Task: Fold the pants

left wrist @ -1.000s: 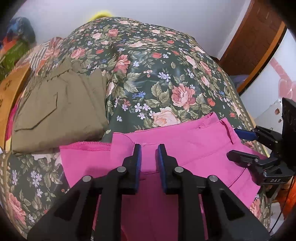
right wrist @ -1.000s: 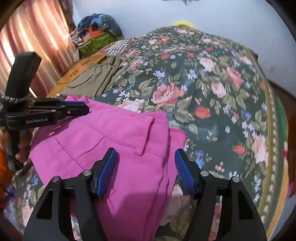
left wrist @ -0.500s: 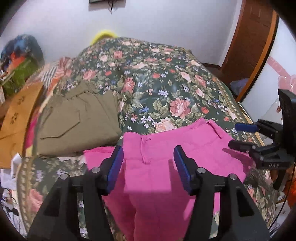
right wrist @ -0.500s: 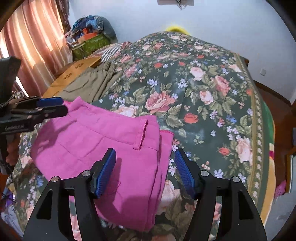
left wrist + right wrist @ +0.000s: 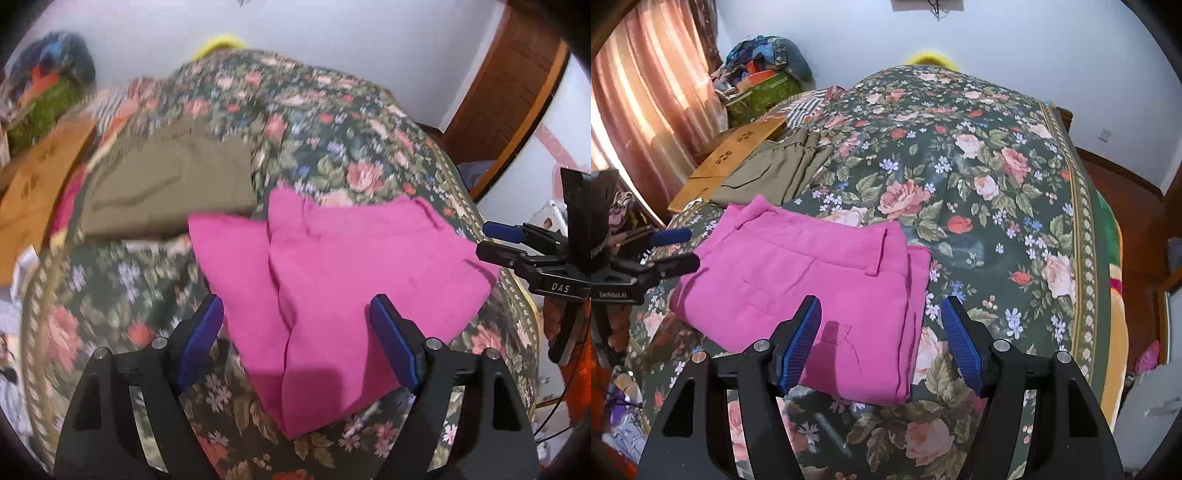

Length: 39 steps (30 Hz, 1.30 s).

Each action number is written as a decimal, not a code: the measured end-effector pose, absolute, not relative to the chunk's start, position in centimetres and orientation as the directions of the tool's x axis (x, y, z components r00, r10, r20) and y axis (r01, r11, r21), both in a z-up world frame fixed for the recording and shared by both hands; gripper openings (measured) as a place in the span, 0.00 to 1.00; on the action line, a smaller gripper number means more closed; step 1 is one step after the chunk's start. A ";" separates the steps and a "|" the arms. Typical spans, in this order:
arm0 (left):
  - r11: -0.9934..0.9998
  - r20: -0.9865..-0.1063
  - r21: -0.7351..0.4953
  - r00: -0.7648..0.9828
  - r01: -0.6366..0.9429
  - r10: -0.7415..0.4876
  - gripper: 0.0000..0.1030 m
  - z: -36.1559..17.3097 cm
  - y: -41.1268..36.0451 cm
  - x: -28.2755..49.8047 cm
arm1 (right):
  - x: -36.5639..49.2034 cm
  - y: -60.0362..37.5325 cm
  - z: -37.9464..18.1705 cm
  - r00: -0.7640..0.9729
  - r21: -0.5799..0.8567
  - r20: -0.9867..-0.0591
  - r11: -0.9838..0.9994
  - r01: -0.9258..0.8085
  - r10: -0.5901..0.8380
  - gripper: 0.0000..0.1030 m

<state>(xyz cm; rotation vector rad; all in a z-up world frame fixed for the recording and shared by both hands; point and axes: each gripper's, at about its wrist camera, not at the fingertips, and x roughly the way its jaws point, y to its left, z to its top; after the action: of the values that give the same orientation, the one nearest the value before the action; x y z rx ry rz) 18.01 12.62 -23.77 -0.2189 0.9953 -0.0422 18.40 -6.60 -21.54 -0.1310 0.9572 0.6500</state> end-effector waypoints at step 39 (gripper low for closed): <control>0.952 -0.800 -0.301 0.556 -0.047 -0.225 0.24 -25.5 12.9 19.7 | 22.5 -6.6 -25.7 0.262 0.373 -0.767 0.739 -0.561 0.586 0.17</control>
<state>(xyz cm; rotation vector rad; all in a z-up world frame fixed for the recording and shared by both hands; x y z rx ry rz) 19.72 12.91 -25.48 -0.3041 0.9801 -0.1068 22.48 -6.56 -25.74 0.0277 1.0499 0.7755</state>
